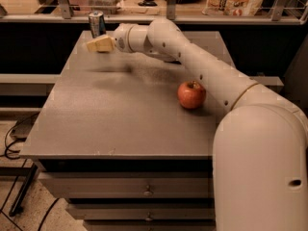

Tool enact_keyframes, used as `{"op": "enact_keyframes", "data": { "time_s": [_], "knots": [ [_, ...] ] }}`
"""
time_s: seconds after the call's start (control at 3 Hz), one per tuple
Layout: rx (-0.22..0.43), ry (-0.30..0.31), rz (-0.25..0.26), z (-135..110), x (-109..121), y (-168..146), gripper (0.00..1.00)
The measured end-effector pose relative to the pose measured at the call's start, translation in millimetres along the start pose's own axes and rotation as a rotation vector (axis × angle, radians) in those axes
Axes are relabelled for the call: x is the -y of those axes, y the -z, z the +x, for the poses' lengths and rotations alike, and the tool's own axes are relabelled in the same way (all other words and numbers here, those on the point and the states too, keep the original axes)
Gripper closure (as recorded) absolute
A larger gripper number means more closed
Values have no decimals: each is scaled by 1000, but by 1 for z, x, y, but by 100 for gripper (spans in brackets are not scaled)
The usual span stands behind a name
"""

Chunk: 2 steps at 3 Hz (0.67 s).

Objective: Knock redbull can over

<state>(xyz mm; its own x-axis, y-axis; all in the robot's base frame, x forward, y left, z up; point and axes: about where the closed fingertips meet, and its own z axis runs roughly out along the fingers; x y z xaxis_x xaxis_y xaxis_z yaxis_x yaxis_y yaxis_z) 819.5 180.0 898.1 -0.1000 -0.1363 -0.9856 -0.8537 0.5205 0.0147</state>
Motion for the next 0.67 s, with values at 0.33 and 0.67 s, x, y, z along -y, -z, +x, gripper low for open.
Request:
{"op": "enact_keyframes", "data": {
  "time_s": [0.33,0.67],
  "knots": [
    [9,8,11,-3,1,-16,0],
    [9,37,-5,-11,-3,-29,16]
  ]
}}
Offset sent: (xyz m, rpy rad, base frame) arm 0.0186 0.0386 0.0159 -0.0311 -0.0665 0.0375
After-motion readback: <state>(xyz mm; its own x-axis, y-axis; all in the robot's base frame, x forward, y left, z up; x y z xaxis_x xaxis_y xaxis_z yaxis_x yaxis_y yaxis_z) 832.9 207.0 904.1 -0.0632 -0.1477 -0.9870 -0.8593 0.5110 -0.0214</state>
